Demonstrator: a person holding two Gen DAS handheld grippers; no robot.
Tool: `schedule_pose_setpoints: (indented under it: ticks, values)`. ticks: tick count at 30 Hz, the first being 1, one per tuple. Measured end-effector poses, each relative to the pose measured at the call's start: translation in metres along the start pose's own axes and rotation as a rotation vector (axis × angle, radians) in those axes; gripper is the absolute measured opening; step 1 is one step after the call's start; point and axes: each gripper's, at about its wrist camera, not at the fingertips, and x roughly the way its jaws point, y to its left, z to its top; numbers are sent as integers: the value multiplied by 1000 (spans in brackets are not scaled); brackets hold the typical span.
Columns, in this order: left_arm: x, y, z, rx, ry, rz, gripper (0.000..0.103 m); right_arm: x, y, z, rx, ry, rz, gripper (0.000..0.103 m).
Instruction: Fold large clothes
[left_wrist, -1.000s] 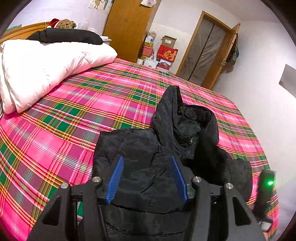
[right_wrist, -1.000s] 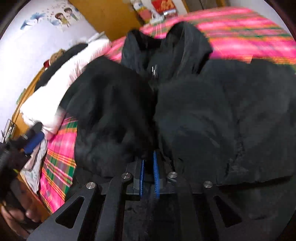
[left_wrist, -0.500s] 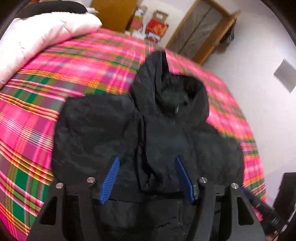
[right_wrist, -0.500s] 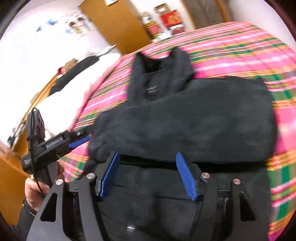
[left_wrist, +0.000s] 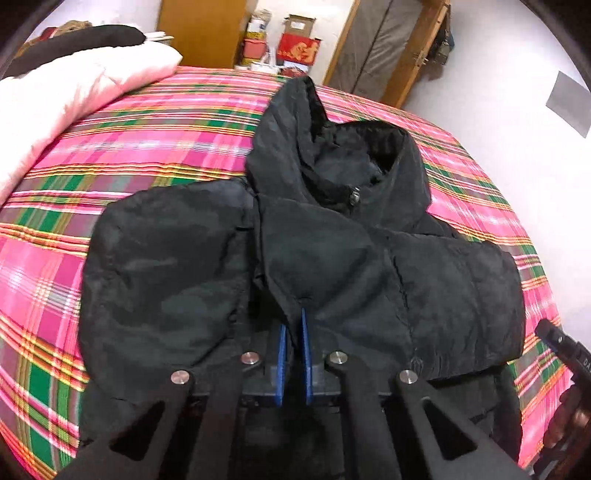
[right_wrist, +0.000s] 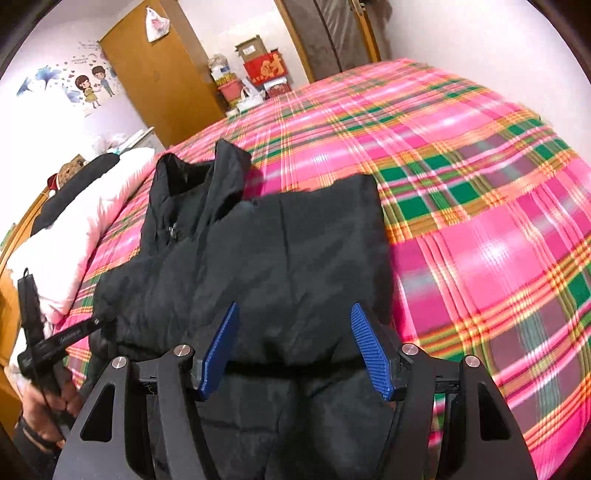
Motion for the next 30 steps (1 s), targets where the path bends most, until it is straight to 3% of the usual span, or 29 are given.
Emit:
schedule_pose_setpoints:
  ticks: [3, 7, 15, 19, 21, 26, 30]
  values:
    - [4, 6, -1, -7, 12, 37, 8, 23, 11, 2, -56, 14, -30, 37]
    - [15, 15, -3, -18, 47, 67, 8, 74, 9, -10, -83, 123, -58, 30]
    - [32, 9, -14, 34, 63, 115, 9, 99, 14, -18, -149, 159, -92, 28]
    - [22, 12, -13, 12, 59, 122, 14, 88, 14, -9, -141, 175, -88, 28]
    - [8, 17, -12, -21, 55, 118, 17, 68, 13, -6, -131, 139, -78, 28]
    - [-41, 25, -5, -57, -59, 151, 23, 27, 7, 9, -96, 34, -31, 29]
    - [-52, 13, 19, -20, -156, 104, 34, 34, 5, 34, -107, 10, -53, 29]
